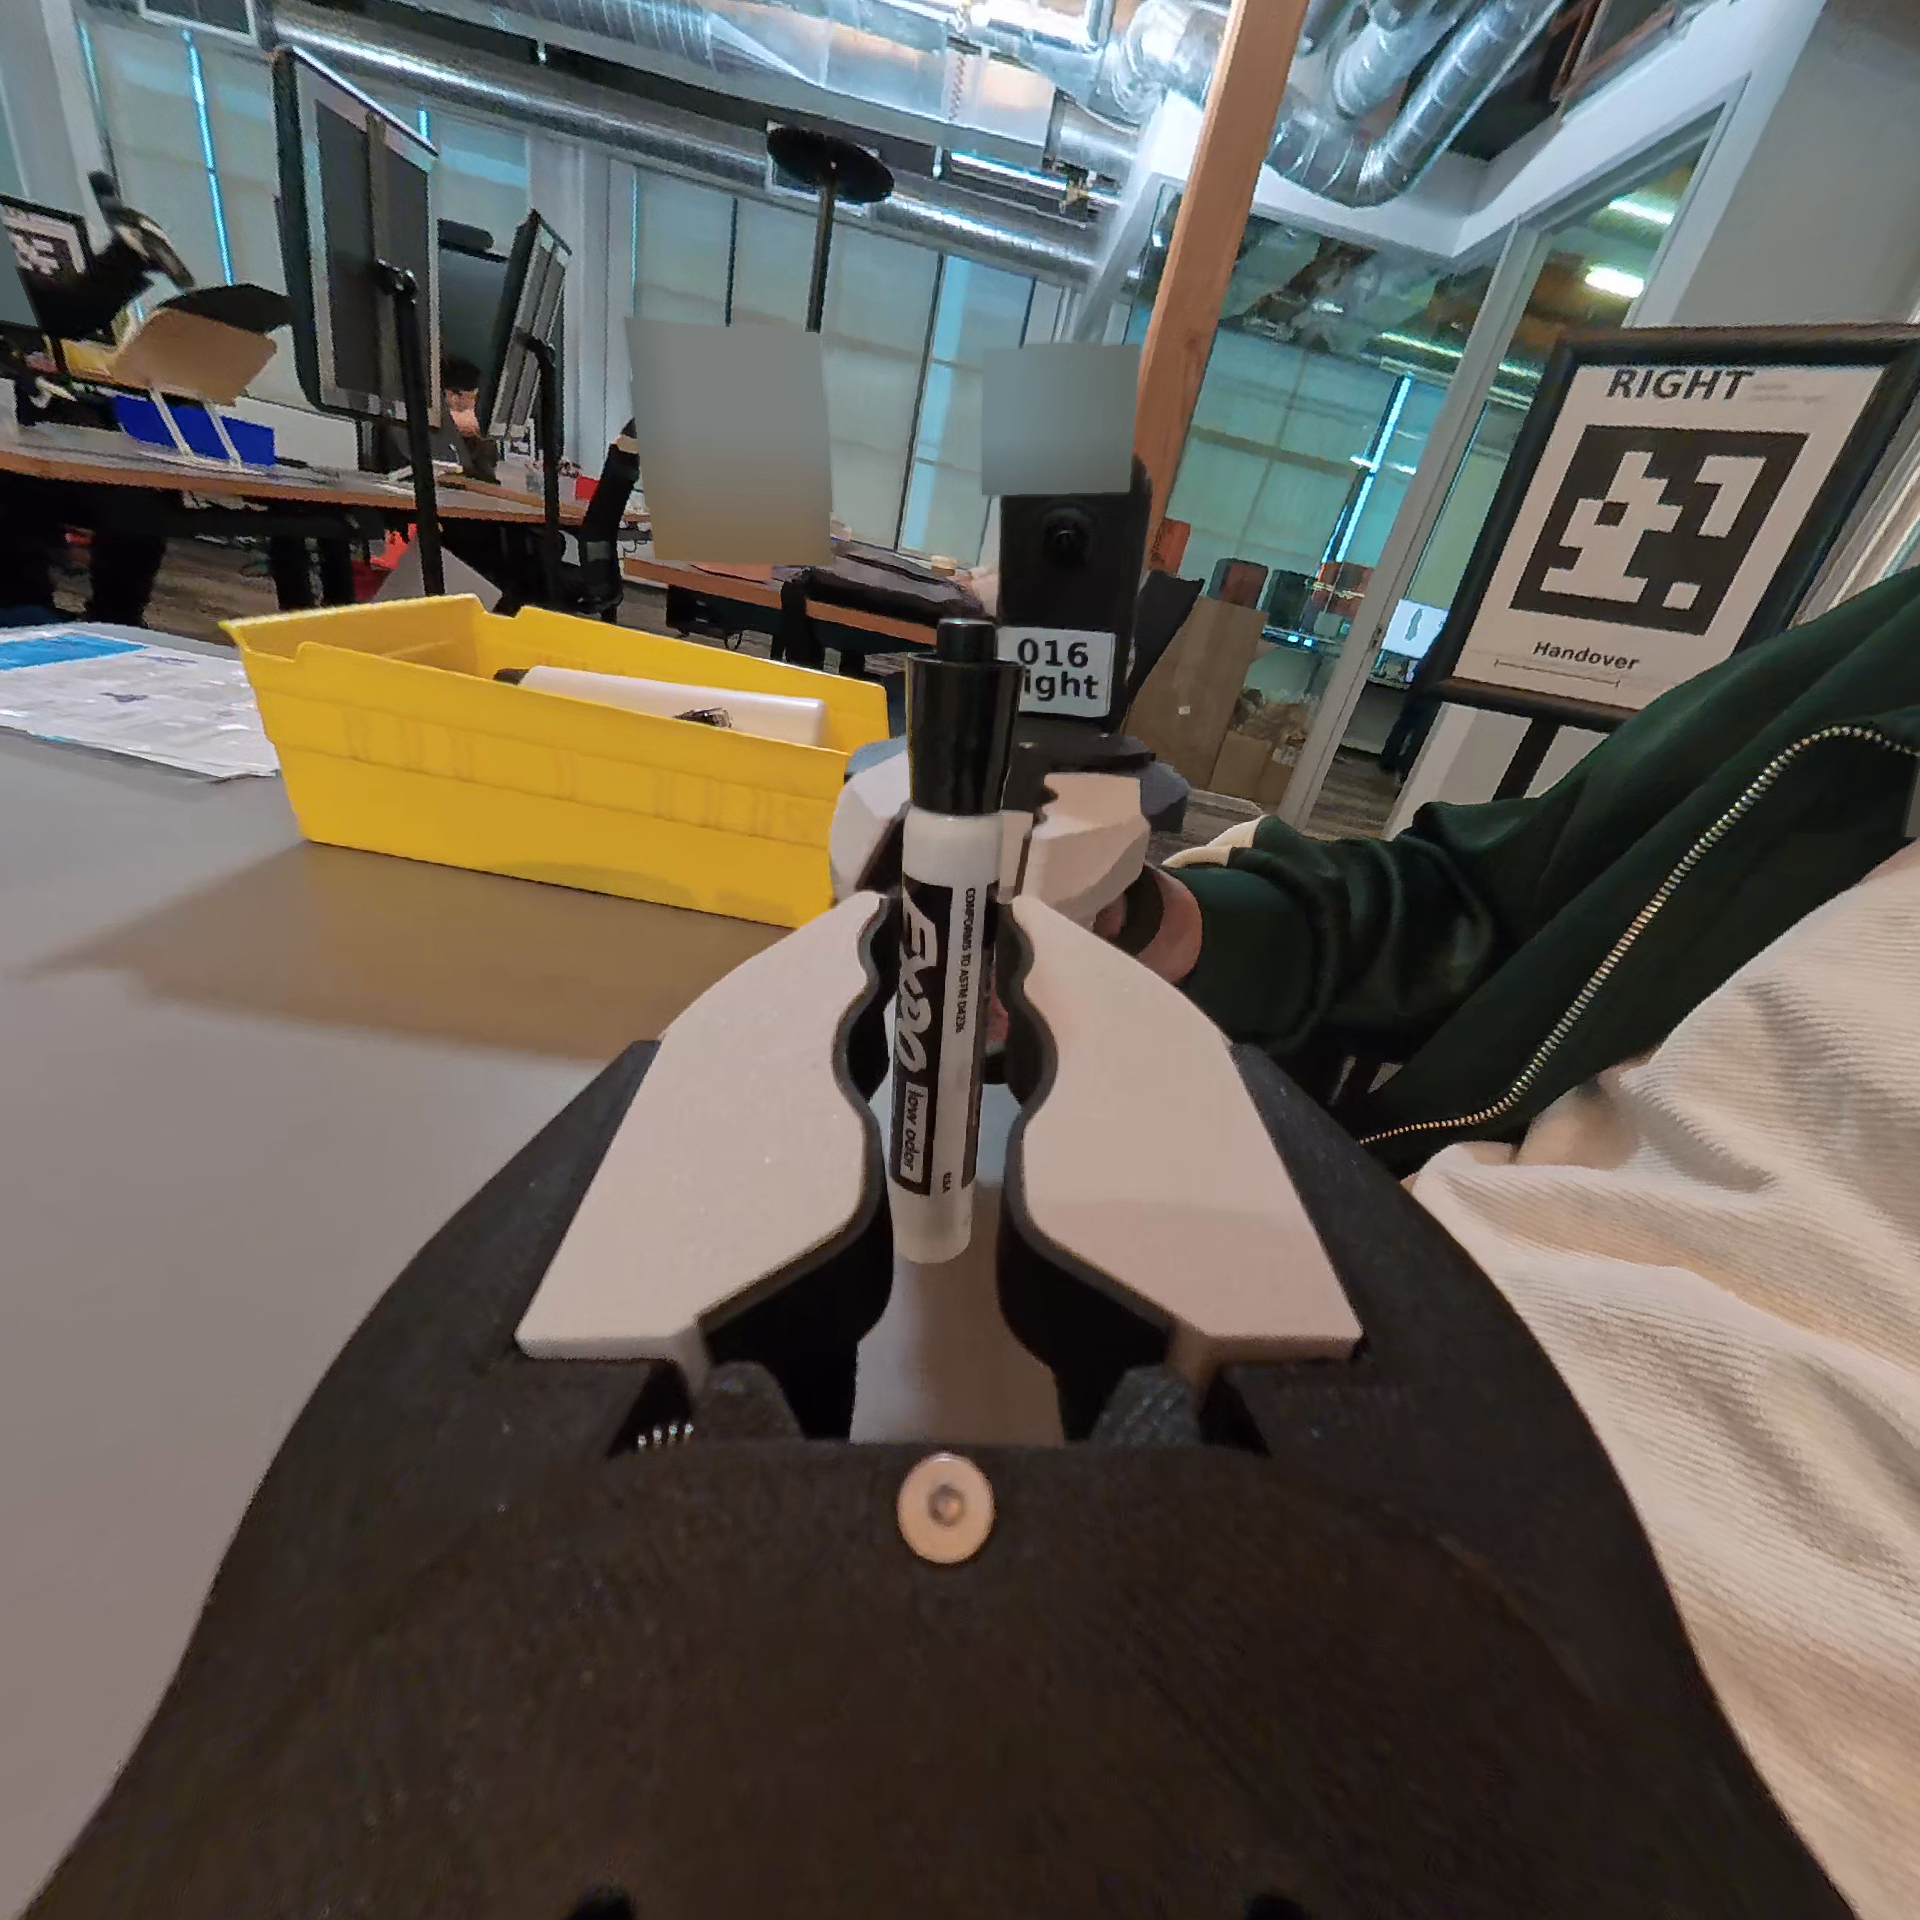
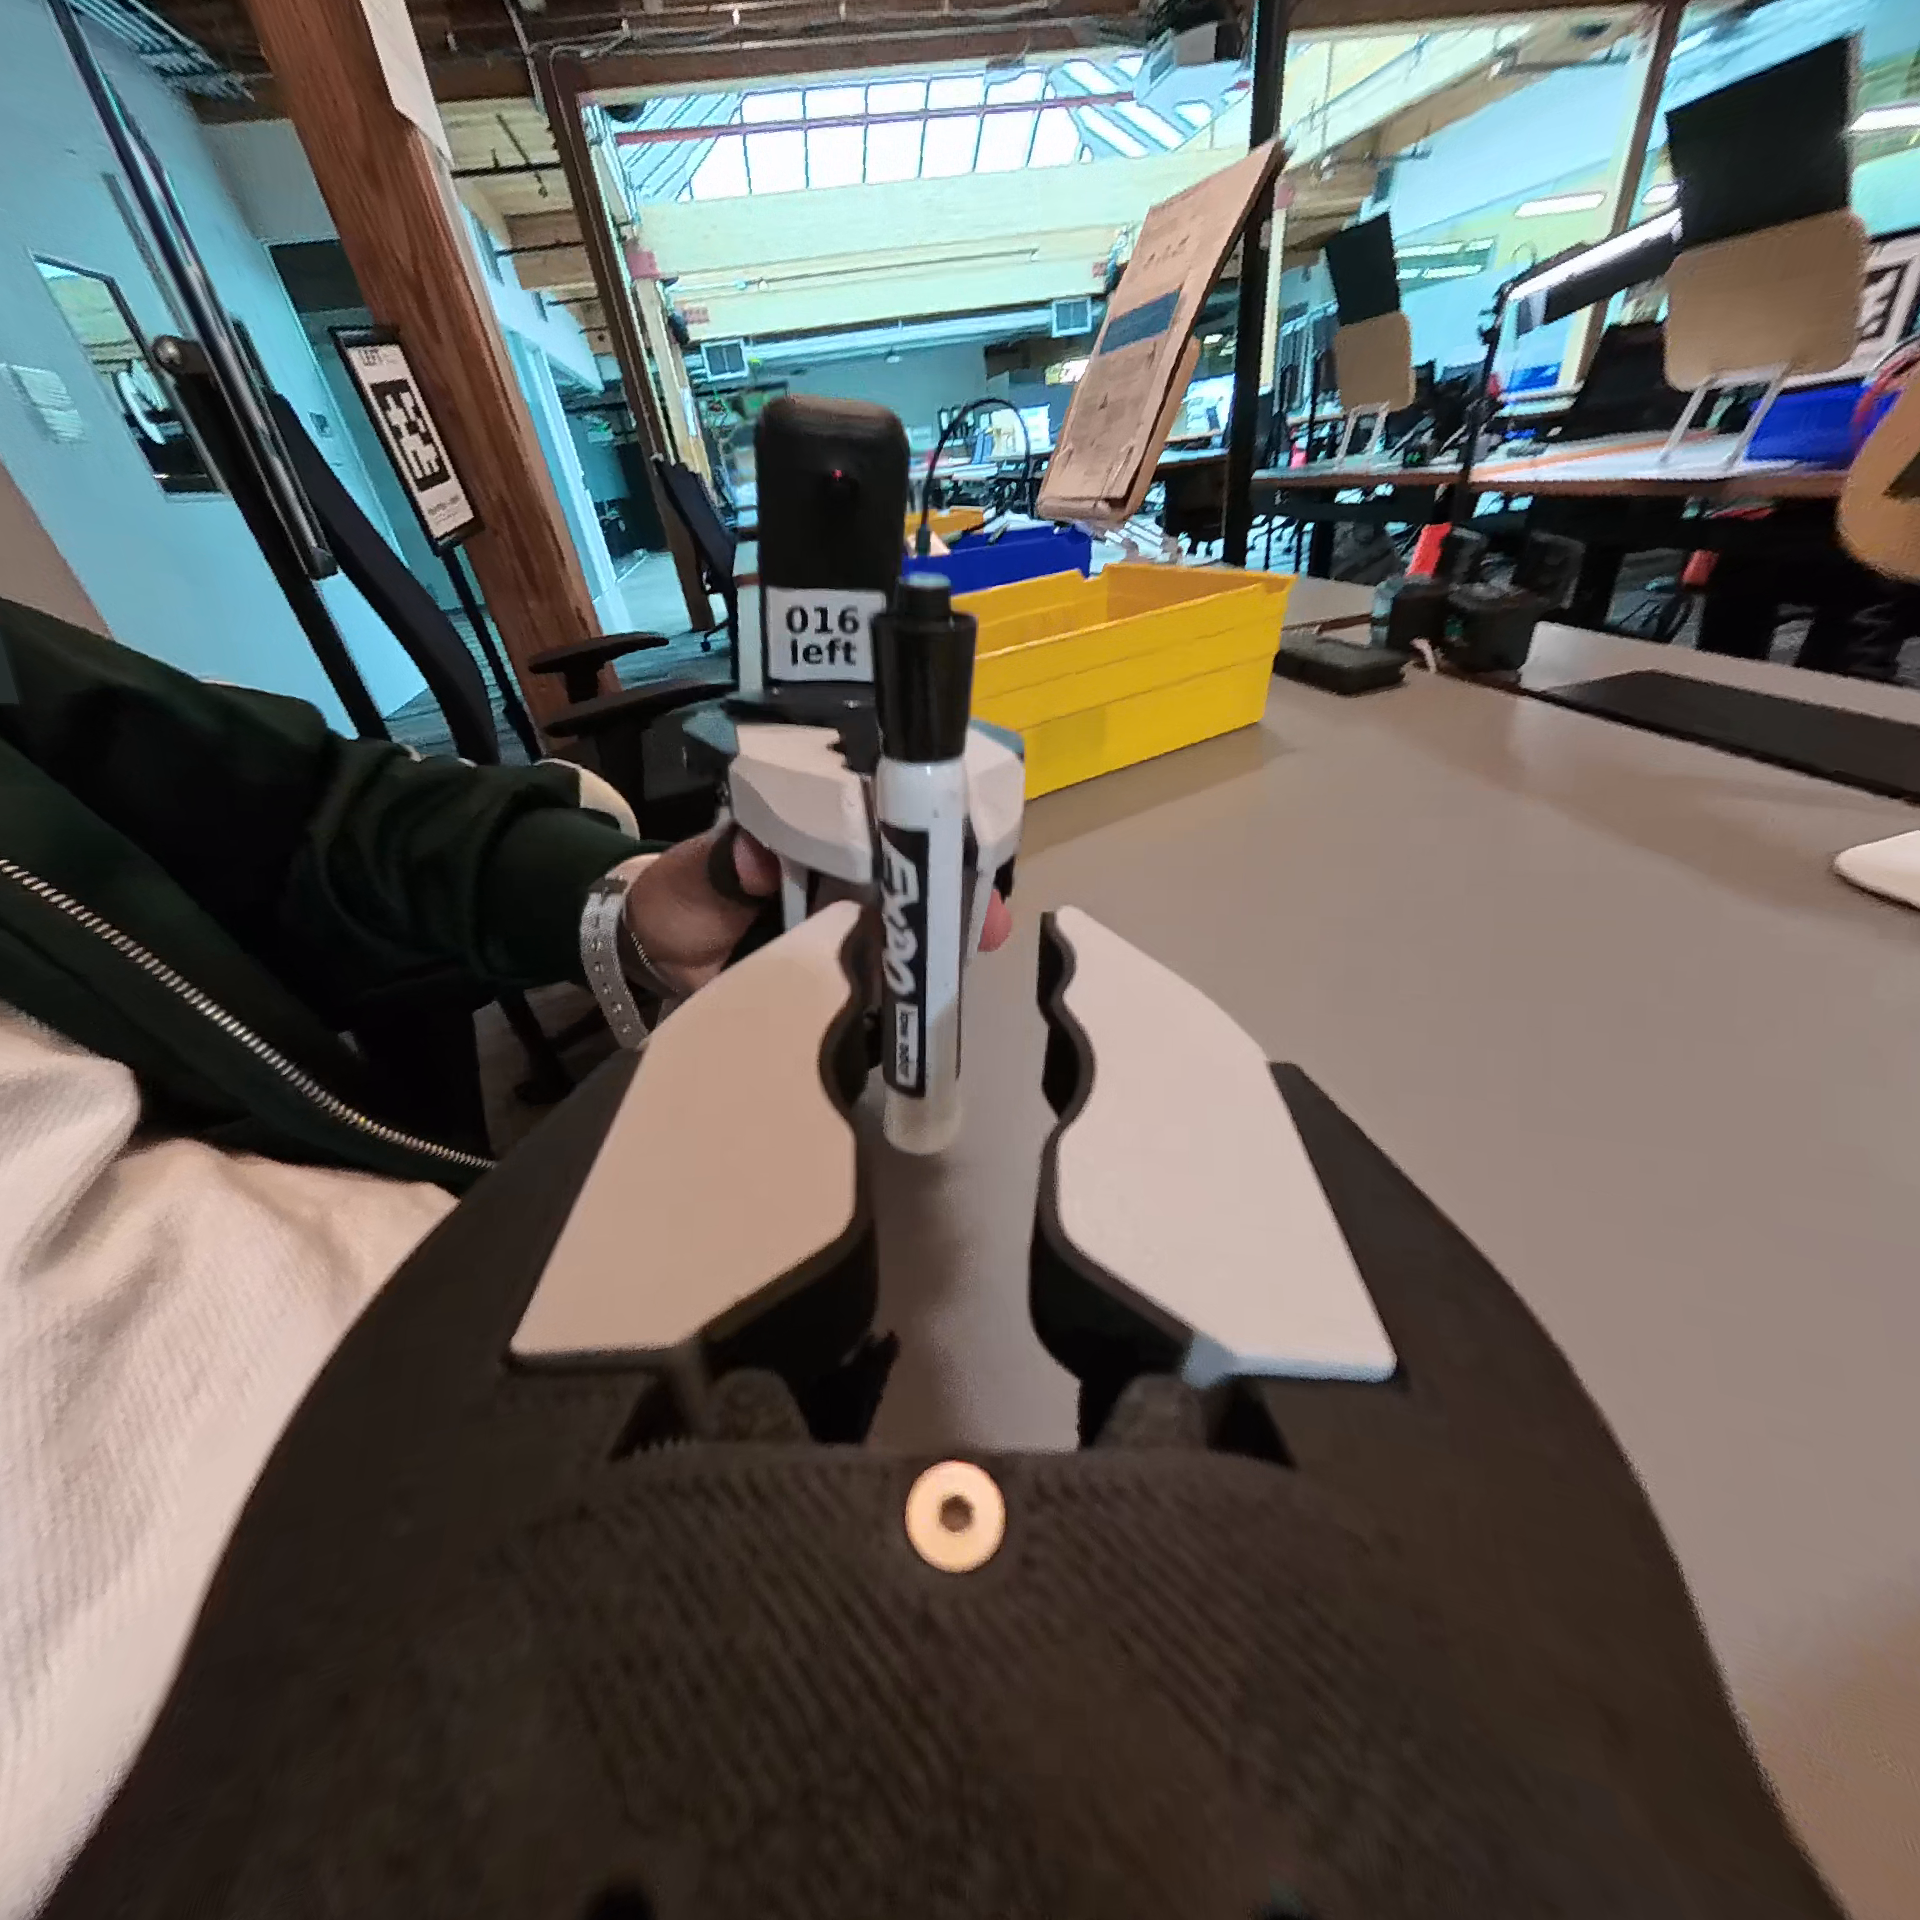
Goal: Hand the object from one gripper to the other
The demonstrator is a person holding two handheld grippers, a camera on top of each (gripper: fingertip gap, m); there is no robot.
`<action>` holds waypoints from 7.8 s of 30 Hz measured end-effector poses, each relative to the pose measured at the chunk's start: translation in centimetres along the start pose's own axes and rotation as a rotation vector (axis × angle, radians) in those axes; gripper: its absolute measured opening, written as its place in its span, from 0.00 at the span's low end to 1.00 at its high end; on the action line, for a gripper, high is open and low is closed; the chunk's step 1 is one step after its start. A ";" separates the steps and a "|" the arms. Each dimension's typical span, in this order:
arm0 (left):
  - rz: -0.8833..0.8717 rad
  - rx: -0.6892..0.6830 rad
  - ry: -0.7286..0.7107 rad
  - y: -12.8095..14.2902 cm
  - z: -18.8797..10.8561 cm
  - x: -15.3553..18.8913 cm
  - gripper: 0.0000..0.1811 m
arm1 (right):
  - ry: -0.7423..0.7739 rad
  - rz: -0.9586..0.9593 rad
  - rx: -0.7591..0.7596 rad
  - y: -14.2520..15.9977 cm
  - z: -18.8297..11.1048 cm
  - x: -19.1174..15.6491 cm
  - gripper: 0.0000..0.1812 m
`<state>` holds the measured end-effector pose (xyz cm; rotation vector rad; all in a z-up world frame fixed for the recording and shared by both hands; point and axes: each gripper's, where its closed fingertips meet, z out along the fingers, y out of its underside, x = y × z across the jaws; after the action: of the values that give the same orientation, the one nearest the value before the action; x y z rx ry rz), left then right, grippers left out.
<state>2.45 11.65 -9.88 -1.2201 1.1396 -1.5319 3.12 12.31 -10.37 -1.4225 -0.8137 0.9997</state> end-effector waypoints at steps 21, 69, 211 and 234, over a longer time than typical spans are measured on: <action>0.014 -0.089 0.052 2.5 1.5 1.2 0.10 | -0.051 -0.090 0.025 -0.7 0.0 -1.6 0.10; 0.145 -0.037 0.001 -0.4 0.6 1.6 0.10 | -0.013 -0.013 -0.067 2.0 1.6 -0.5 0.50; 0.220 -0.109 -0.028 0.3 1.0 1.8 0.11 | -0.060 -0.149 -0.079 1.3 1.1 -2.2 0.09; 0.170 -0.048 -0.074 -1.3 -0.1 0.7 0.11 | 0.186 0.000 0.032 0.4 0.0 3.0 0.62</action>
<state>2.14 11.33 -8.48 -1.1708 1.2048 -1.3288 4.27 15.00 -11.13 -1.4637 -0.6589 0.8616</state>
